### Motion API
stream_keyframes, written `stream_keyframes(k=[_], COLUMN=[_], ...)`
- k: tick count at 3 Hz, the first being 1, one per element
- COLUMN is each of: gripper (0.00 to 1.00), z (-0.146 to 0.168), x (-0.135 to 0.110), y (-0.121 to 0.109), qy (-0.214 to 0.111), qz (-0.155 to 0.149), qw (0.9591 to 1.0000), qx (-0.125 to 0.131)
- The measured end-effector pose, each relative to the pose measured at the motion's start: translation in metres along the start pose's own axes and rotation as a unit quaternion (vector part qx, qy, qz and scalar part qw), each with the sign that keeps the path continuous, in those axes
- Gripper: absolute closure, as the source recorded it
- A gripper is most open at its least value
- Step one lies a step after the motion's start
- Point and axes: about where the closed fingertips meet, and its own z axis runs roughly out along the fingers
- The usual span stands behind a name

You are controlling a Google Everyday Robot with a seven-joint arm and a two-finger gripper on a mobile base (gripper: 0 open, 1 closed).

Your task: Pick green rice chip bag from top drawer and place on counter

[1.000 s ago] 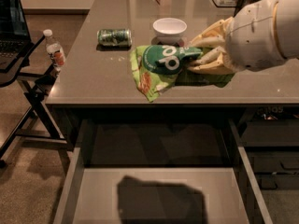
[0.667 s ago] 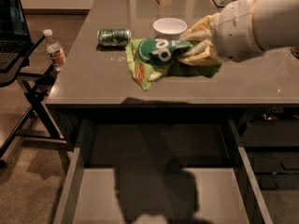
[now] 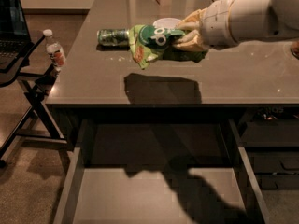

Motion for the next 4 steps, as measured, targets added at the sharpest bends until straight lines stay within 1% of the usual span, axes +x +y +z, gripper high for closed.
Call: stream_keyframes(k=[1, 3, 4], gripper=[1.0, 1.0, 1.0], z=[0.027, 0.07, 0.08], x=[0.017, 0.042, 0.05], y=[-0.001, 0.011, 0.014], qy=[-0.001, 0.012, 0.024], qz=[0.003, 0.003, 0.002], qw=[1.0, 0.9999, 0.9997], qx=[0.006, 0.003, 0.007])
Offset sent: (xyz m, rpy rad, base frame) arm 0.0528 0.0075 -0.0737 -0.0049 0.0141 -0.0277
